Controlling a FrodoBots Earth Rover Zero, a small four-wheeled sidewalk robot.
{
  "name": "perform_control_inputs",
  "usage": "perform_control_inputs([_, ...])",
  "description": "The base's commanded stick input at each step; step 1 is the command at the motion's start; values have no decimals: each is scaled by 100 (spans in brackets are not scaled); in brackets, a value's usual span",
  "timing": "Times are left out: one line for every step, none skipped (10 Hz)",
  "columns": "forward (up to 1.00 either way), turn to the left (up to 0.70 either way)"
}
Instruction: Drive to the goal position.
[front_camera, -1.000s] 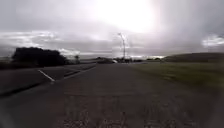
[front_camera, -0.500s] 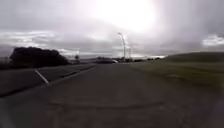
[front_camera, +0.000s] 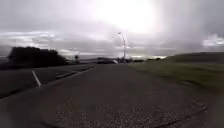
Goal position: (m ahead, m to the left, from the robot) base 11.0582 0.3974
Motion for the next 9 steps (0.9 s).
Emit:
perform_control_inputs([100, 0])
perform_control_inputs([100, 0])
perform_control_inputs([100, 0])
perform_control_inputs([100, 0])
perform_control_inputs([100, 0])
perform_control_inputs([100, 0])
perform_control_inputs([100, 0])
perform_control_inputs([100, 0])
perform_control_inputs([100, 0])
